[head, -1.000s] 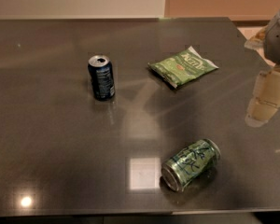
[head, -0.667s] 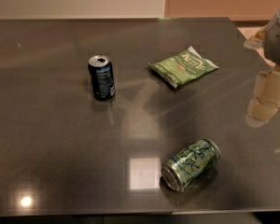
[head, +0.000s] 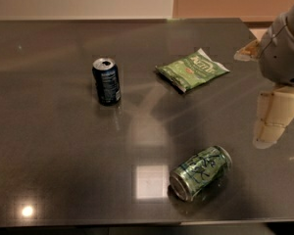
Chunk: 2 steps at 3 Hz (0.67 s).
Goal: Pick green can
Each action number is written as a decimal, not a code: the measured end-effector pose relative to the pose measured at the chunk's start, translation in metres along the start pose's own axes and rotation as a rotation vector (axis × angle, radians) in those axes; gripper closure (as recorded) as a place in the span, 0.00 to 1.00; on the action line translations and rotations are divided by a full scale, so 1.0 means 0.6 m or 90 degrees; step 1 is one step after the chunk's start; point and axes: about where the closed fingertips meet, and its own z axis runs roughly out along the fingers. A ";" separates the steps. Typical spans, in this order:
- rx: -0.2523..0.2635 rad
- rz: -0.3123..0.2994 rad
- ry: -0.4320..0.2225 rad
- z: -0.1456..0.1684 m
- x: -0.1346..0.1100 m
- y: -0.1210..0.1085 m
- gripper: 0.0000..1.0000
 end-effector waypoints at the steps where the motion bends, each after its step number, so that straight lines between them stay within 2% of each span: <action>1: -0.013 -0.064 0.002 0.018 -0.023 0.019 0.00; 2: -0.033 -0.123 0.013 0.047 -0.042 0.035 0.00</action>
Offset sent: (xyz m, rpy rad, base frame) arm -0.0173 0.0435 -0.0534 -0.1199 0.0694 0.2958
